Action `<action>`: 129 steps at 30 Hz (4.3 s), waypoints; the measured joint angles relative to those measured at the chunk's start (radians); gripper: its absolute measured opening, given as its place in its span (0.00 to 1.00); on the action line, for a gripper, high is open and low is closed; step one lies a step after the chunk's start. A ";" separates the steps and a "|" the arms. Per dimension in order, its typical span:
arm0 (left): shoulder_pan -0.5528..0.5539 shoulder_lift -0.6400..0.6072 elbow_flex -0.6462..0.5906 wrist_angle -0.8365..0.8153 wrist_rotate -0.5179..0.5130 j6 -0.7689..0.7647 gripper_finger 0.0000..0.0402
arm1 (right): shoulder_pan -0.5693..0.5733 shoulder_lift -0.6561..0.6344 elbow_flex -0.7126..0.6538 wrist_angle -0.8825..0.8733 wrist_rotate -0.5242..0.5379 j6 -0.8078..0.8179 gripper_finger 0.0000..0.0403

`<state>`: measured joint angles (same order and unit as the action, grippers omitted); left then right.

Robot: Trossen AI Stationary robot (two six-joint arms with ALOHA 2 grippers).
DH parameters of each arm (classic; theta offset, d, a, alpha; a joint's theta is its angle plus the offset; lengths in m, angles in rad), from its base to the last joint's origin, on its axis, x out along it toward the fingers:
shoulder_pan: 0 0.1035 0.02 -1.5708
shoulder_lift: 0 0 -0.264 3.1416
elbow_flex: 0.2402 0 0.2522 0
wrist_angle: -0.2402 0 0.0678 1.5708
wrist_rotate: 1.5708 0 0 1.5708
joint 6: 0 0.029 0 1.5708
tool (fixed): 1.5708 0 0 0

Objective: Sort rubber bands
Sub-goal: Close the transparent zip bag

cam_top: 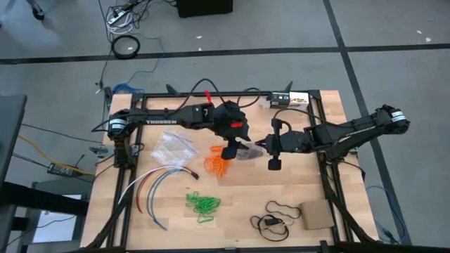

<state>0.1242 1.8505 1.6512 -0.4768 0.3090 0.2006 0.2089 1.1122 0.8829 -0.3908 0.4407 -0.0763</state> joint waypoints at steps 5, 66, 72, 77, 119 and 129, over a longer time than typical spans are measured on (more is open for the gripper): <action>-0.006 0.010 0.000 0.045 -0.001 -0.003 0.42 | -0.013 0.000 0.000 -0.002 -0.014 0.015 0.00; -0.026 0.074 0.077 -0.183 -0.218 0.111 0.01 | -0.016 0.001 0.000 -0.041 -0.018 0.032 0.00; -0.030 0.075 0.077 -0.222 -0.222 0.107 0.10 | -0.016 0.001 0.000 -0.045 -0.016 0.032 0.00; -0.030 0.077 0.076 -0.276 -0.221 0.102 0.31 | -0.015 0.000 0.000 -0.046 -0.016 0.032 0.00; -0.012 0.075 0.076 -0.460 -0.162 0.104 0.04 | -0.016 0.000 0.000 -0.045 -0.016 0.033 0.00; -0.002 0.075 -0.048 -0.394 -0.145 0.101 0.19 | -0.016 0.000 0.000 -0.045 -0.016 0.033 0.00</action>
<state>0.1222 1.9259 1.6034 -0.8705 0.1638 0.3019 0.1932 1.1118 0.8825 -0.4362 0.4244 -0.0437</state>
